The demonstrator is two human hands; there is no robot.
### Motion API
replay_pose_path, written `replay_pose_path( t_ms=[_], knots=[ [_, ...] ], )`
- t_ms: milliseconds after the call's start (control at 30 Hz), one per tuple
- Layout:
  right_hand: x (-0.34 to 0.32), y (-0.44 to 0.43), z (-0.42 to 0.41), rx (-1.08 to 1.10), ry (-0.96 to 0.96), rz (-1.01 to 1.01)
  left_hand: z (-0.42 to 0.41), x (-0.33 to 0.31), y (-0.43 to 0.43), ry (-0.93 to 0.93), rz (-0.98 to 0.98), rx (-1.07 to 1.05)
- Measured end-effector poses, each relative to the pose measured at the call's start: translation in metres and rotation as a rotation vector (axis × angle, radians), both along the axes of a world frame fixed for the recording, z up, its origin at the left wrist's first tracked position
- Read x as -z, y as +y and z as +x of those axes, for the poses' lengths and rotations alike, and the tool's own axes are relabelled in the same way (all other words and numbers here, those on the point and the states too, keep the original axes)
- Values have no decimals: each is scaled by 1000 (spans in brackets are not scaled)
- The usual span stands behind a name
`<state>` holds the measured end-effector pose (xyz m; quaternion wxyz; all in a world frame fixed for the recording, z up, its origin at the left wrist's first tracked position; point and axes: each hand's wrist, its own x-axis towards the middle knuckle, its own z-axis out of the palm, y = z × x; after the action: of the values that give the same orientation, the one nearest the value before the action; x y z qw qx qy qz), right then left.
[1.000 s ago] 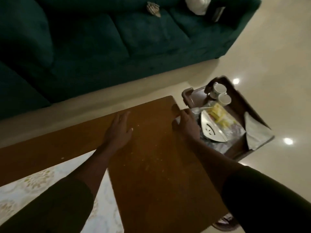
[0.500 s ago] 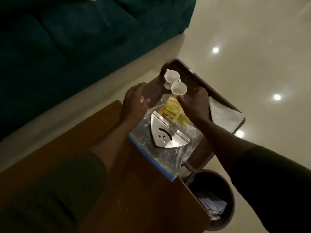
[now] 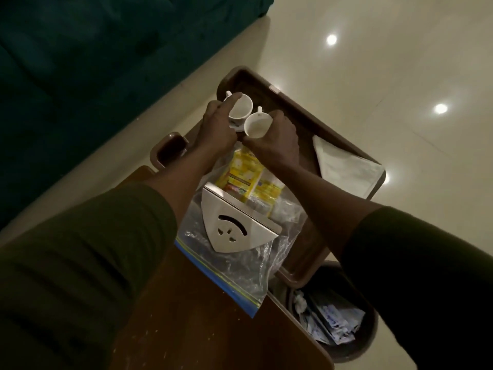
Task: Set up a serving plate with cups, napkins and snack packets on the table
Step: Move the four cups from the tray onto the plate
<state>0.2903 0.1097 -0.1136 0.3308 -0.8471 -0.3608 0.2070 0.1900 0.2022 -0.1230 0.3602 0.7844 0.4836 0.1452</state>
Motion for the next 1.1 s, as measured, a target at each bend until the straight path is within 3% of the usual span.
replay_pose_path(
  t_ms=[367, 533, 833, 1100],
  knots=[
    [-16, -34, 14, 65, -25, 170, 33, -11, -3, 2, 44, -197],
    [-31, -35, 3, 59, -52, 227, -4, -30, -18, -176, 123, -189],
    [-71, -27, -101, -97, -65, 233, -152, -65, -54, -257, 137, -335],
    [-74, -58, -254, -414, -56, 153, -340, -80, -122, -143, 111, -471]
  ],
)
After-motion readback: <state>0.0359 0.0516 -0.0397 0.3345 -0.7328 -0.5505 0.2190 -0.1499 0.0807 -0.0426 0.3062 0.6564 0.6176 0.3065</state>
